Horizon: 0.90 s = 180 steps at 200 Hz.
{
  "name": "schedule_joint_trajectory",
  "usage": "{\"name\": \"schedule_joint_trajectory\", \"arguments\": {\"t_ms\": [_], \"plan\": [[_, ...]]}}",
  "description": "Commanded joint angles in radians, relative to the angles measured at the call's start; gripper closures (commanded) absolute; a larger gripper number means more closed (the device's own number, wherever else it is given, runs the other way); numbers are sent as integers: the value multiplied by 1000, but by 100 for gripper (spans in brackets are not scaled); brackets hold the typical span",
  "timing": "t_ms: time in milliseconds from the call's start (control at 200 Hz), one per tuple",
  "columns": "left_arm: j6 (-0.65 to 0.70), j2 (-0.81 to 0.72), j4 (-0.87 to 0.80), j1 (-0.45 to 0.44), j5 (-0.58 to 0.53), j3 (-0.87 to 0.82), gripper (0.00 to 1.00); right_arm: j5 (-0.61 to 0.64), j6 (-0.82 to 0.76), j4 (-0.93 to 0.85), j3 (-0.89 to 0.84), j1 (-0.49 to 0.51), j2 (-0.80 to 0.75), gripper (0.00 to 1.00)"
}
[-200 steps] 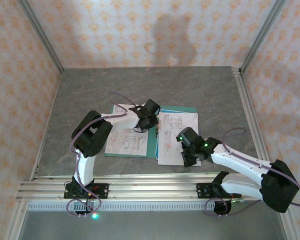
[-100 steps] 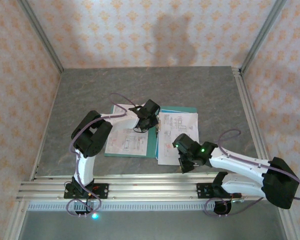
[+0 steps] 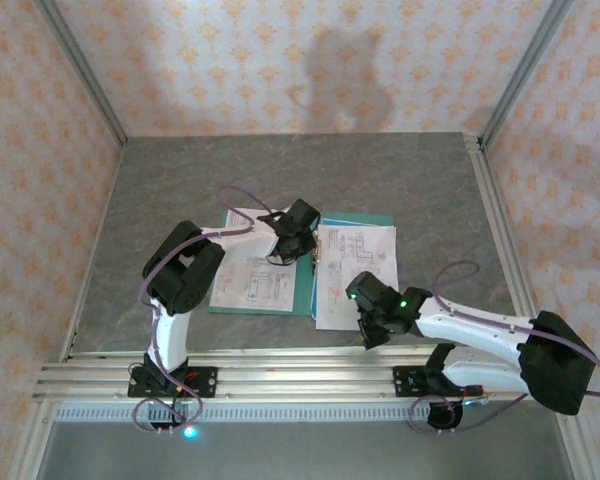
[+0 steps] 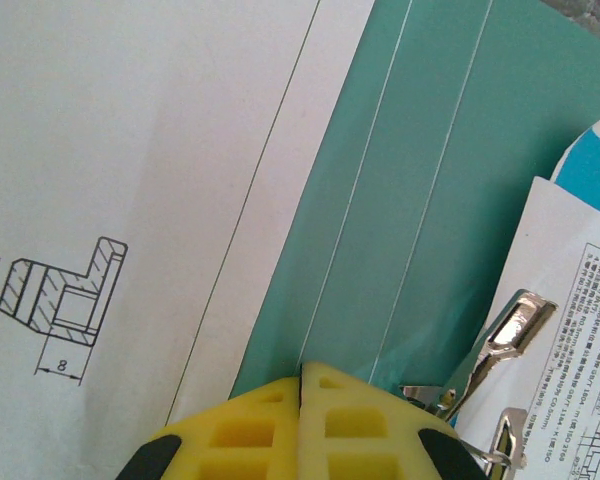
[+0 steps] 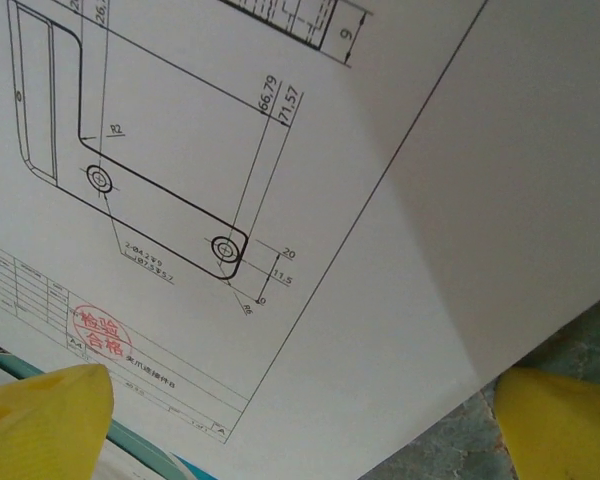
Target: Put the files into the folder
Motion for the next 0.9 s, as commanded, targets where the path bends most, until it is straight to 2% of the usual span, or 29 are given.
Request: {"name": "schedule_joint_trajectory", "arguments": {"t_ms": [0,480,896], "plan": [[20,13,-117,-10,-28,-28,100,115,112,76,-18,-3,17,3],[23,13,-115,-10,-26,-29,100,132,45,3,48,-51,19,4],[23,11,-120,-10,-27,-25,100,90,12,37,78,-83,100,5]]}}
